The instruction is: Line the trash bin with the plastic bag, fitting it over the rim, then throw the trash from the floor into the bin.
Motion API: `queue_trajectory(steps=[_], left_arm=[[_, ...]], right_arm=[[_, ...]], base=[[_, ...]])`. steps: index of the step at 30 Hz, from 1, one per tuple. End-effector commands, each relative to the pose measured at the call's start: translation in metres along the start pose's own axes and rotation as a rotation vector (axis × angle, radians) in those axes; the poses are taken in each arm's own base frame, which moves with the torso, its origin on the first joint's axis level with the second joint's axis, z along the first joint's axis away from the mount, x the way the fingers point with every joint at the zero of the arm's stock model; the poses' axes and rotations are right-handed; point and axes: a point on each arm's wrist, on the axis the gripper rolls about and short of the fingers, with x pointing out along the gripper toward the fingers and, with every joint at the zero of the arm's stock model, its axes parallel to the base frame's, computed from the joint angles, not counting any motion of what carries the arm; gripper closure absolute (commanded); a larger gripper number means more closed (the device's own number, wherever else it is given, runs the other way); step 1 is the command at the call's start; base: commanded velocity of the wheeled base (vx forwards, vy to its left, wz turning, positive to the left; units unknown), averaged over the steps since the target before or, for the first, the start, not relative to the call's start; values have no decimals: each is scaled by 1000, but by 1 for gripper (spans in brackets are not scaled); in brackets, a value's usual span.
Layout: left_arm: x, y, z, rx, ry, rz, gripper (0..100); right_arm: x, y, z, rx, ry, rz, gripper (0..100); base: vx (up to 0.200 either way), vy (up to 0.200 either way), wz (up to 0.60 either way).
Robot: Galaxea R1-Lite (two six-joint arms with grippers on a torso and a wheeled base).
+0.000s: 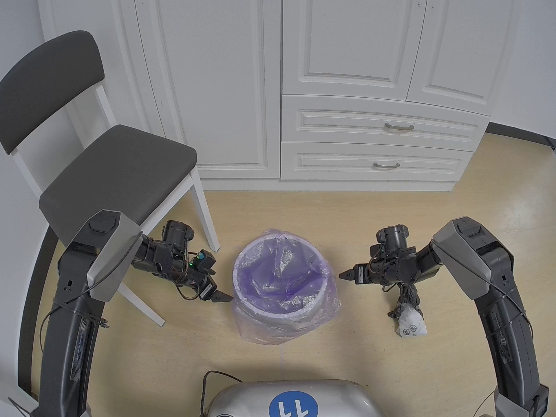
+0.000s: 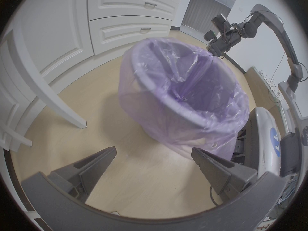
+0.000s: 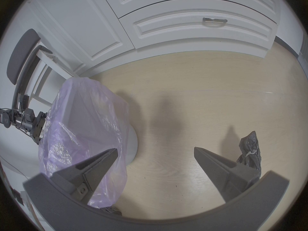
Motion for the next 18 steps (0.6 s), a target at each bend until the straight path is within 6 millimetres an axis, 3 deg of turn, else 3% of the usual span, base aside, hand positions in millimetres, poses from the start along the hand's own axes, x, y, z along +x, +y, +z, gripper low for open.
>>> queue_trajectory(steps=[1, 13, 18], left_arm=[[0, -6, 13, 21, -14, -29, 0], [6, -16, 27, 18, 31, -101, 0], [26, -17, 26, 35, 7, -122, 0]], right_arm=[[2, 0, -1, -1, -1, 0, 0], [6, -1, -1, -24, -5, 2, 0], [6, -1, -2, -25, -4, 2, 0]], base=[[0, 0, 0], [0, 0, 0], [0, 0, 0]])
